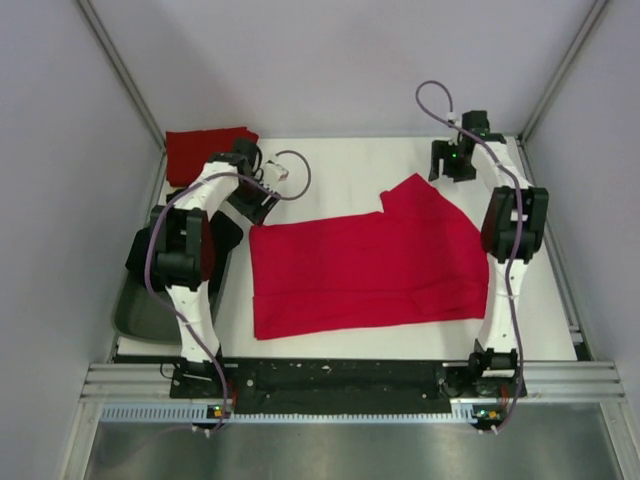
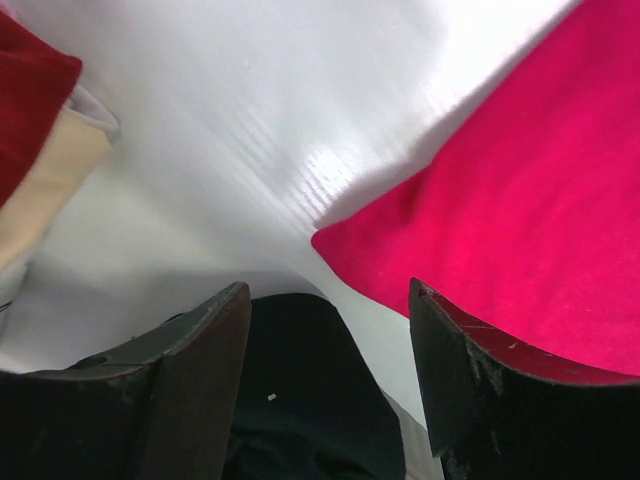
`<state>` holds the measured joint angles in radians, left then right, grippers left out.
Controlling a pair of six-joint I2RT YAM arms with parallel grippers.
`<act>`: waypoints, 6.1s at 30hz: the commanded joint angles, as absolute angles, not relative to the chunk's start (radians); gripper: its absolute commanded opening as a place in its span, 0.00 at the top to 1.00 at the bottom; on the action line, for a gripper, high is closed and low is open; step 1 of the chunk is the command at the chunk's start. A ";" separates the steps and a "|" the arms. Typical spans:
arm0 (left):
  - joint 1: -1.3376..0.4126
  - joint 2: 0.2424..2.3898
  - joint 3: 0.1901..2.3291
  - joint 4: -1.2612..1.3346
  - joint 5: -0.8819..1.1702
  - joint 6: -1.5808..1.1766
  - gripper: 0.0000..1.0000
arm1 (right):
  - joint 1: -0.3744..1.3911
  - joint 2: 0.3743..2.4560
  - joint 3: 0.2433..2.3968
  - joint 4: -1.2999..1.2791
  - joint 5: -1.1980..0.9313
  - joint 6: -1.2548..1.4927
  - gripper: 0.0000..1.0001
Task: Fold and stack the t-shirts
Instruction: Grap the side of the flattened tshirt furthest away from the robot with both arms, then fold the other side of the tshirt into a rectangle, then rotate the tshirt 90 degrees
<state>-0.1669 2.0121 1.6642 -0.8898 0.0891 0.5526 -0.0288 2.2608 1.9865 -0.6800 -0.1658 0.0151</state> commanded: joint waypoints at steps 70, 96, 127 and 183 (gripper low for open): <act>-0.199 1.660 1.222 -0.974 0.411 0.764 1.00 | 0.120 1.638 1.254 -1.016 0.408 -0.074 1.00; -0.192 1.623 1.171 -0.871 0.305 0.733 1.00 | 0.120 1.579 1.164 -0.894 0.353 -0.153 1.00; -0.259 1.676 1.316 -1.000 0.503 0.704 1.00 | 0.160 1.480 1.233 -0.867 -0.048 0.032 0.73; -0.325 1.614 0.875 -0.923 0.360 0.750 1.00 | -0.006 2.403 2.064 -0.653 -0.293 0.279 0.94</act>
<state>-0.2661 1.6699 0.9932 -0.7441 0.2634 0.6998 -0.0849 2.2436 1.8011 -0.6693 -0.1677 0.2173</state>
